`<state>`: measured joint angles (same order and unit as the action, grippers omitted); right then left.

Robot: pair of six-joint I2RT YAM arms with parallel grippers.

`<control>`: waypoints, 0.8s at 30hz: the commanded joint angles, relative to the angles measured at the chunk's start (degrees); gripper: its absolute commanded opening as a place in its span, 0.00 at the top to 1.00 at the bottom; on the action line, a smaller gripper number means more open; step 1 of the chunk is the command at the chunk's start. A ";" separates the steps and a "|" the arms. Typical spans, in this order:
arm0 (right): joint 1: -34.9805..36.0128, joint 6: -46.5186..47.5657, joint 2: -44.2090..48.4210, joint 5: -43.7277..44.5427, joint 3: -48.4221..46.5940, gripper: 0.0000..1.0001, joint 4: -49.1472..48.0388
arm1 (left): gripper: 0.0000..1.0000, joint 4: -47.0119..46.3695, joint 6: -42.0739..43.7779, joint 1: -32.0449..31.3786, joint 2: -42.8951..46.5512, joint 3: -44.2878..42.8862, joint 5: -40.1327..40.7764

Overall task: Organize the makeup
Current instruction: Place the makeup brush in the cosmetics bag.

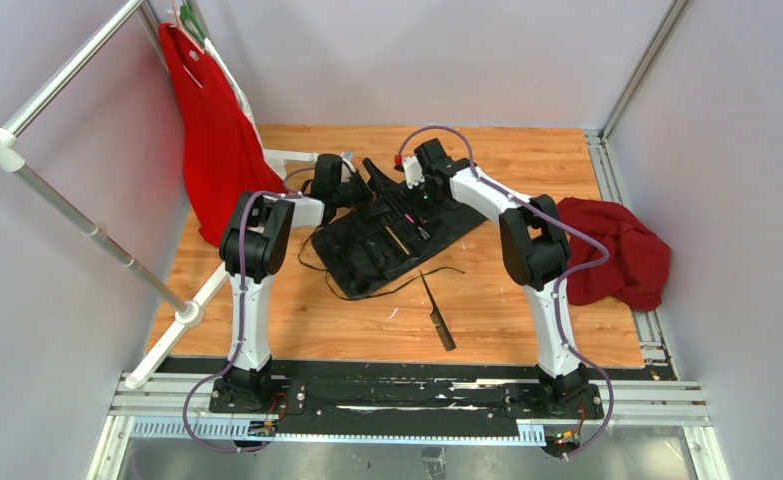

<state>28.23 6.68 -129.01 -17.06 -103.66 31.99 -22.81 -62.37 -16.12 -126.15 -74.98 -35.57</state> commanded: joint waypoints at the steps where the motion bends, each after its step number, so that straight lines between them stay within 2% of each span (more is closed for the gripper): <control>1: -0.19 -0.52 -1.38 -1.31 -2.21 0.99 -1.23 | 0.02 5.49 1.75 0.56 -0.33 2.05 0.90; 19: -0.19 -0.52 -1.68 -0.95 -1.74 0.99 -1.23 | 0.02 5.54 1.64 0.57 -0.41 1.72 0.90; 21: -0.19 -0.52 -1.66 -1.04 -1.51 0.95 -1.23 | 0.02 5.51 1.65 0.56 -0.41 1.69 0.86; 24: -0.19 -0.60 -1.44 -0.85 -1.34 0.82 -1.31 | 0.02 5.51 1.55 0.56 -0.39 1.55 0.90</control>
<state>28.23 6.50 -129.19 -17.19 -103.68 31.75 -22.79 -62.37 -16.12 -126.15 -74.98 -35.57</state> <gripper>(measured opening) 0.124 0.979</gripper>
